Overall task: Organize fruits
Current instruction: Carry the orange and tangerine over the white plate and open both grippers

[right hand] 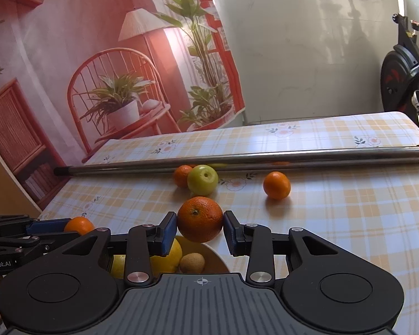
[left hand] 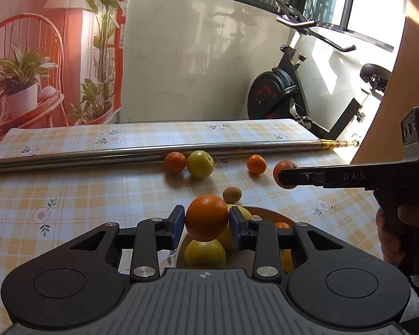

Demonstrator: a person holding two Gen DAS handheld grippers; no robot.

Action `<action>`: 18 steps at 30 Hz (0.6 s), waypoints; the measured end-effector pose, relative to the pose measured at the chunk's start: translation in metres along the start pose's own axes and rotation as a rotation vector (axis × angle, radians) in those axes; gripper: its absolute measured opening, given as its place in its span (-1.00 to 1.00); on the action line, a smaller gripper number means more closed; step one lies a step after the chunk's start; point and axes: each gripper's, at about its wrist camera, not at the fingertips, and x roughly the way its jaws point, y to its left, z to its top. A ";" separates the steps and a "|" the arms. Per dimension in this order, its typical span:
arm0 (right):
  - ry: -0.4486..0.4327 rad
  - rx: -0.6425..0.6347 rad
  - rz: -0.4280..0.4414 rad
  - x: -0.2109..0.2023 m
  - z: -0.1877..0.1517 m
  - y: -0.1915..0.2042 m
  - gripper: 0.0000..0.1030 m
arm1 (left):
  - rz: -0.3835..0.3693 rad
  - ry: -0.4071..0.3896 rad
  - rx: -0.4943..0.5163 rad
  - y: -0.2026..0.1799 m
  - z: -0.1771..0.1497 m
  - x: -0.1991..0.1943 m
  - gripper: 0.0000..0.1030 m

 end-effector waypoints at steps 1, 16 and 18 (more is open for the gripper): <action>-0.002 -0.015 -0.005 -0.004 -0.004 0.004 -0.35 | 0.001 0.006 -0.013 -0.001 -0.002 -0.001 -0.29; -0.042 -0.064 -0.015 -0.026 -0.017 0.021 -0.35 | -0.018 0.112 0.003 -0.026 -0.036 0.002 -0.29; -0.041 -0.072 -0.010 -0.026 -0.017 0.022 -0.35 | -0.014 0.137 0.007 -0.025 -0.040 0.006 -0.29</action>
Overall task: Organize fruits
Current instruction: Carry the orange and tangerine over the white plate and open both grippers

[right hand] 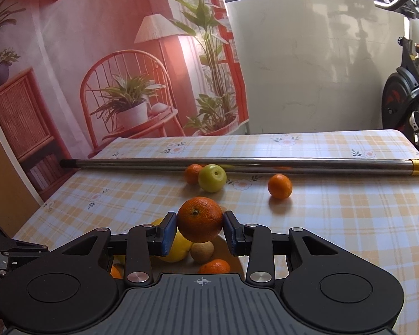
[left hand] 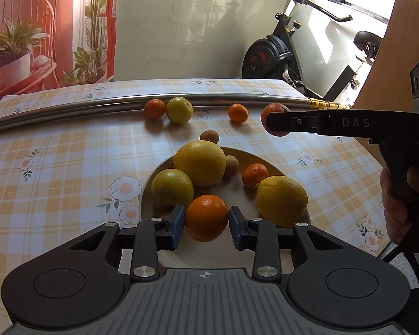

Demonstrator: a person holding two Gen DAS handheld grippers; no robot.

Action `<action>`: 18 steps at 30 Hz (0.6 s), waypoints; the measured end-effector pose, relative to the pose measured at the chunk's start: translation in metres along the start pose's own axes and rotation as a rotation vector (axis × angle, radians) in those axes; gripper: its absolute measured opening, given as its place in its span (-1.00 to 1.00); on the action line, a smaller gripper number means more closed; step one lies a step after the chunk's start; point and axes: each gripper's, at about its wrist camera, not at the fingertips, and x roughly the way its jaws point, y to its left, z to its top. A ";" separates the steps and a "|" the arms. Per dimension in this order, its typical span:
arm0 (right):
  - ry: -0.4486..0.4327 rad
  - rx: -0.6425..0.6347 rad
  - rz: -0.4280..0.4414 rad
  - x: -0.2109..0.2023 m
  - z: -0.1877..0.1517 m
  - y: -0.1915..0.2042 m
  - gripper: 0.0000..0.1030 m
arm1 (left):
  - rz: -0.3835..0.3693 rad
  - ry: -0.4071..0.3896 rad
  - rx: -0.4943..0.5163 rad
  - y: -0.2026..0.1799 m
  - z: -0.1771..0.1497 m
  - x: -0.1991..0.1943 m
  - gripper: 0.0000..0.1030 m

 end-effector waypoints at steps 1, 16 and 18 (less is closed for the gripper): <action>0.004 -0.001 0.003 0.001 0.000 0.000 -0.35 | 0.005 0.015 0.001 0.001 -0.002 0.003 -0.29; 0.108 -0.028 0.049 0.021 -0.003 0.000 -0.35 | 0.054 0.087 0.056 -0.001 -0.011 0.020 -0.29; 0.122 -0.027 0.048 0.024 -0.003 0.001 -0.35 | 0.057 0.085 0.059 -0.001 -0.010 0.020 -0.29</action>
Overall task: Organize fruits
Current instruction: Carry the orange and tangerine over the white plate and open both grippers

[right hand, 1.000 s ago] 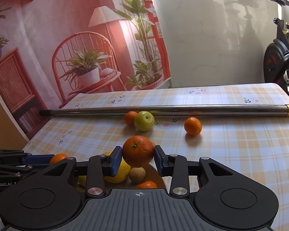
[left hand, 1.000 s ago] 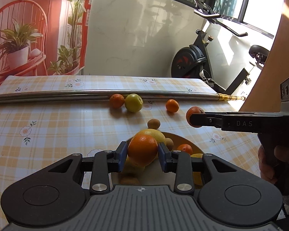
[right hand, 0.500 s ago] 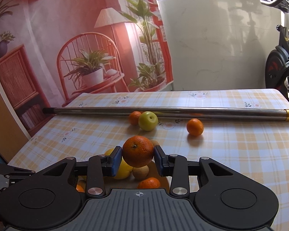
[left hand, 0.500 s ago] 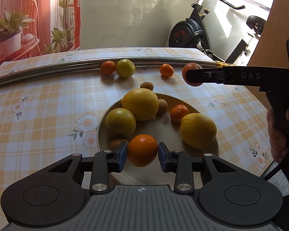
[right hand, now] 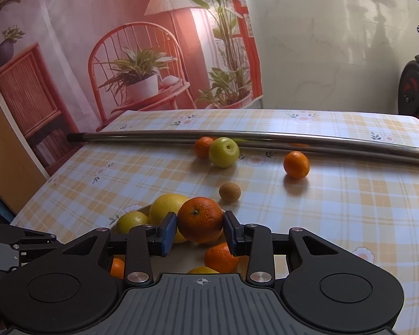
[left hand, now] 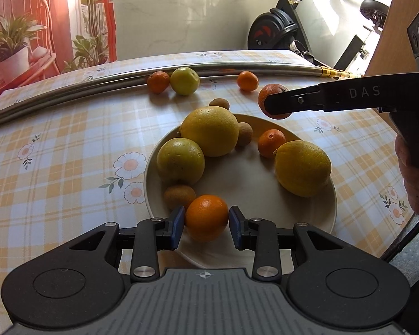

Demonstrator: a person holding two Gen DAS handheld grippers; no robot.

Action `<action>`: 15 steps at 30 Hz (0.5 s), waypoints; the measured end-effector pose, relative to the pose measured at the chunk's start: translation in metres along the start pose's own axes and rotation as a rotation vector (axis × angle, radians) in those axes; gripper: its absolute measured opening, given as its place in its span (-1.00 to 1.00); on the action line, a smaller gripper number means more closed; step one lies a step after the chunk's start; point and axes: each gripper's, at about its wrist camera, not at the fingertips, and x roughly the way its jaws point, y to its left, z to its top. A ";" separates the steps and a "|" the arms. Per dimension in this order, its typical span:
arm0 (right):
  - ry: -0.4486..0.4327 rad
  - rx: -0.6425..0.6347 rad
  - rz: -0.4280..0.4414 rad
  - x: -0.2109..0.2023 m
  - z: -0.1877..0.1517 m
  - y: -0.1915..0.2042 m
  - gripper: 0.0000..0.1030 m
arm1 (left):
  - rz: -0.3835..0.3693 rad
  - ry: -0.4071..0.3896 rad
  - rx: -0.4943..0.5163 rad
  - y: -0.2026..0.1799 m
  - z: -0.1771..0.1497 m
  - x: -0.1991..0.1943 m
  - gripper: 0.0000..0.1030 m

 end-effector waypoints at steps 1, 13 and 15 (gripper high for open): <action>0.010 0.000 -0.001 0.003 0.000 0.000 -0.35 | 0.003 -0.003 0.004 0.000 0.000 0.000 -0.29; 0.124 -0.087 -0.002 0.027 0.002 0.015 -0.34 | 0.058 -0.025 0.001 0.001 0.002 -0.002 -0.23; 0.132 -0.097 -0.002 0.029 0.003 0.016 -0.34 | 0.063 -0.027 0.000 0.001 0.001 -0.003 -0.20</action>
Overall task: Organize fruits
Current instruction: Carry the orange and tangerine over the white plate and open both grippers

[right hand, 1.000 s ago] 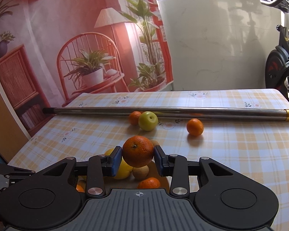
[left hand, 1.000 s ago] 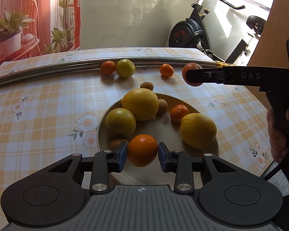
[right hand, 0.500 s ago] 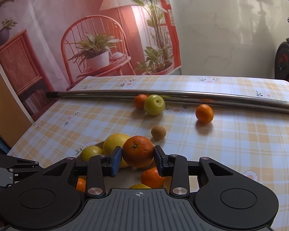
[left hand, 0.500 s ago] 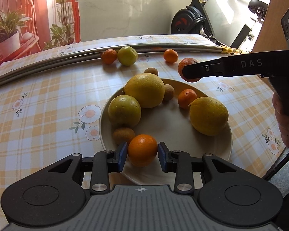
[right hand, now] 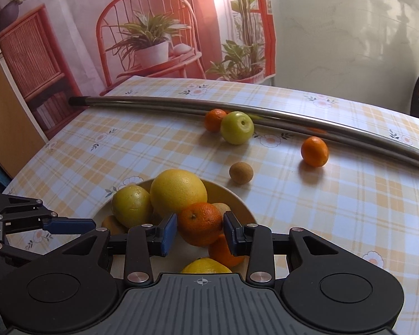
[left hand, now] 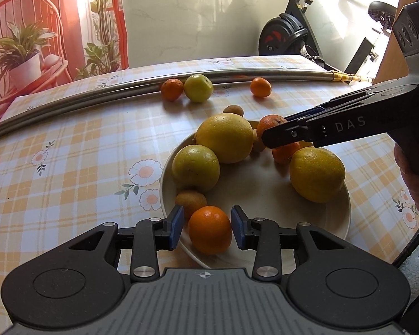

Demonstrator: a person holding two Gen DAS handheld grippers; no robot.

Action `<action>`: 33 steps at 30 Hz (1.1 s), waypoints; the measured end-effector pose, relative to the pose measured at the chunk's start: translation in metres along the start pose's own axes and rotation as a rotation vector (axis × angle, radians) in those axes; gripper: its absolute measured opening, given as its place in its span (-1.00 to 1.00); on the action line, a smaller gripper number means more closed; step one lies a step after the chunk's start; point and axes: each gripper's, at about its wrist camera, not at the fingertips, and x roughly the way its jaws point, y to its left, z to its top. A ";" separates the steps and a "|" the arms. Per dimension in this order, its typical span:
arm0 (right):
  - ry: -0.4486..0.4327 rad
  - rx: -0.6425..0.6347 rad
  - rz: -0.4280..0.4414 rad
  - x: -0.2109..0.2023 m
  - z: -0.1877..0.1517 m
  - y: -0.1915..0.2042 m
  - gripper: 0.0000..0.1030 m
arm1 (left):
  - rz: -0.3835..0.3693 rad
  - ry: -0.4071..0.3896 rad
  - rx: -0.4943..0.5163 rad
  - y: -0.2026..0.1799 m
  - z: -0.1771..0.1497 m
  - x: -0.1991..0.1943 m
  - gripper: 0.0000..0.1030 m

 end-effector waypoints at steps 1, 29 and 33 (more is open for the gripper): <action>0.003 -0.002 -0.001 0.001 0.000 0.000 -0.34 | 0.002 -0.001 -0.002 0.000 0.000 0.000 -0.18; -0.111 0.087 -0.060 -0.018 -0.004 -0.024 -0.33 | -0.038 -0.039 -0.045 0.006 0.002 -0.007 -0.18; -0.153 0.122 -0.080 -0.023 -0.003 -0.033 -0.33 | -0.074 -0.074 -0.092 0.012 0.008 -0.013 -0.18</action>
